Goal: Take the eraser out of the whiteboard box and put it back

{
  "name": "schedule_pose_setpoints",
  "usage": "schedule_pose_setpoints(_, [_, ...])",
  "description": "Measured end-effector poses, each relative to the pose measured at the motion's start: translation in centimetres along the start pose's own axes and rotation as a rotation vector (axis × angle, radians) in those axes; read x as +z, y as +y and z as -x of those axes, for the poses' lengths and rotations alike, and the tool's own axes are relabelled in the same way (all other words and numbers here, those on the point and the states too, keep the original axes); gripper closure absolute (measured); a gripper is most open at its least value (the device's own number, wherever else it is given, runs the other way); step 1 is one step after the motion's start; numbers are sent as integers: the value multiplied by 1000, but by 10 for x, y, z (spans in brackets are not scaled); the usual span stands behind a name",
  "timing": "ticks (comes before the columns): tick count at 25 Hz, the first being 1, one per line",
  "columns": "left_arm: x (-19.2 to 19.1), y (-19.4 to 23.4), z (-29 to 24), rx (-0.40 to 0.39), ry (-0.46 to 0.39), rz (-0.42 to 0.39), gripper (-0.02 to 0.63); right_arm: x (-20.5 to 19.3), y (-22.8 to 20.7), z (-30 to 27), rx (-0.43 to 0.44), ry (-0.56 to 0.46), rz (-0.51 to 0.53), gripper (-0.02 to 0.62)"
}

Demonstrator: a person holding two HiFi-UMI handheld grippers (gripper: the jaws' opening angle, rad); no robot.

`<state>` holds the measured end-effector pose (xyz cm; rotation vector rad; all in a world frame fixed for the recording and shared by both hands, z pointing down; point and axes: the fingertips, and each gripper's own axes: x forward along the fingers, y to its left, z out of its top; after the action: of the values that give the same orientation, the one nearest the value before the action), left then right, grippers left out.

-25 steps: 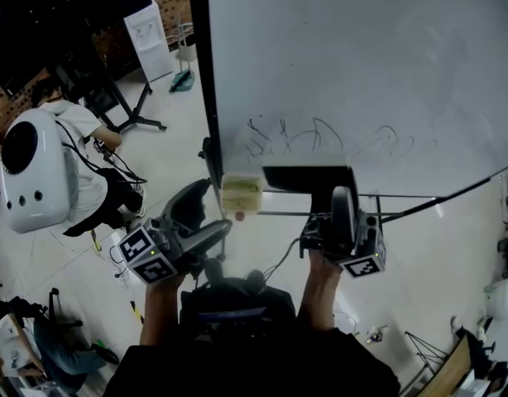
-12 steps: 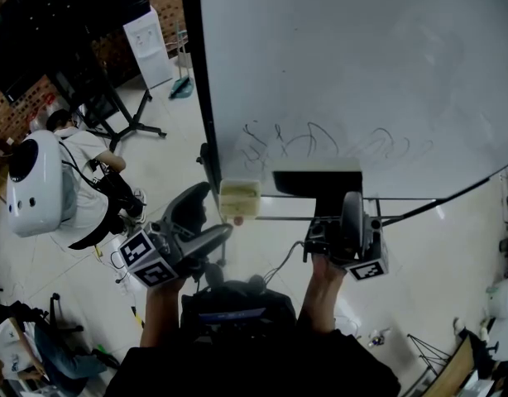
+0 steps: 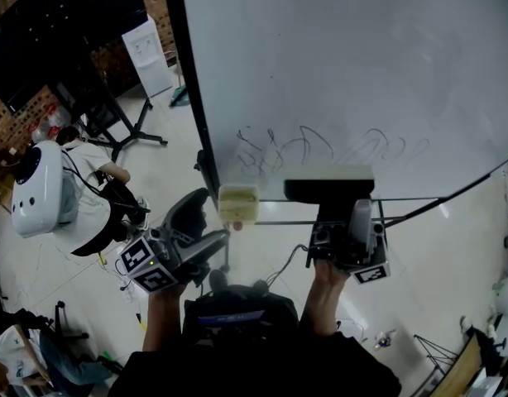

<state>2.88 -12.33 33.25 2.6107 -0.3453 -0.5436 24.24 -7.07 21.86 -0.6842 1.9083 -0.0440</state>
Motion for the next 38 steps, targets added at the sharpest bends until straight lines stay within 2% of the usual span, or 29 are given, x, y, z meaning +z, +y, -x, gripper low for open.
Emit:
schedule_pose_setpoints(10, [-2,-7,-6,-16,3,-1,178,20,3,10,21,-75,-29,439])
schedule_pose_setpoints(22, [-4,-10,-6,-14,-7,-14,178,31,7,16,31,-96,-25,439])
schedule_pose_setpoints(31, [-6,-11,-2,-23,-14,-4,178,24,8,15,35,-71,-16,439])
schedule_pose_setpoints(38, [-6,-6,3,-7,-26,17,178,3,3,11,21,12,26,439])
